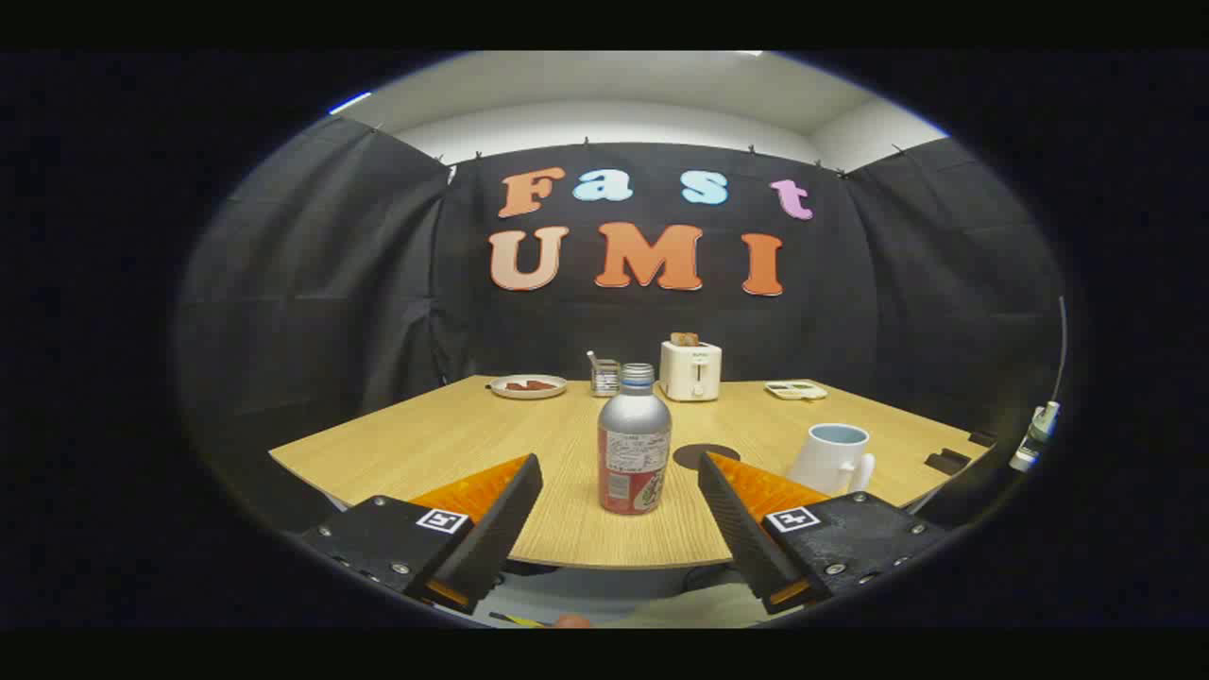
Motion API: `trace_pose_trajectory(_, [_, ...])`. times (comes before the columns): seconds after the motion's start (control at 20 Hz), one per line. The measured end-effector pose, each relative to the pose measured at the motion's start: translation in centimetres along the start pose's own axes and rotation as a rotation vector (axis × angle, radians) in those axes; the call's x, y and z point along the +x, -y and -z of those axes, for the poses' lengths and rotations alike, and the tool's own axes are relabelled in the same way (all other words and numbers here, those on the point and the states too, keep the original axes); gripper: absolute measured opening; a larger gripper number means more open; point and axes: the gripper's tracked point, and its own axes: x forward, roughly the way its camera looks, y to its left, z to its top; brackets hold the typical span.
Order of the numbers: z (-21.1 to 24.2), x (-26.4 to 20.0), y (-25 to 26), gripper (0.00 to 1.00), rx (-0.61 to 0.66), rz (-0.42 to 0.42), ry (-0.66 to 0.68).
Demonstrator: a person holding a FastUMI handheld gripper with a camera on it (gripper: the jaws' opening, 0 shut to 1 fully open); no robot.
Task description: Take the bottle from table, then pour the juice into the cup, finally place the bottle on the coaster
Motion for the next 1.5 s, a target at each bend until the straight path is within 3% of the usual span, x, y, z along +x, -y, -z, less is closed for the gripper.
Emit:
trace_pose_trajectory(0.6, [-0.3,0.0,0.9,0.98,0.034,0.021,-0.002])
trace_pose_trajectory(0.9, [0.6,0.4,1.0,0.98,-0.008,0.031,-0.024])
trace_pose_trajectory(1.15, [2.2,2.9,1.4,0.99,-0.073,0.061,-0.09])
trace_pose_trajectory(1.5, [5.7,7.8,0.3,0.99,-0.068,0.049,-0.226])
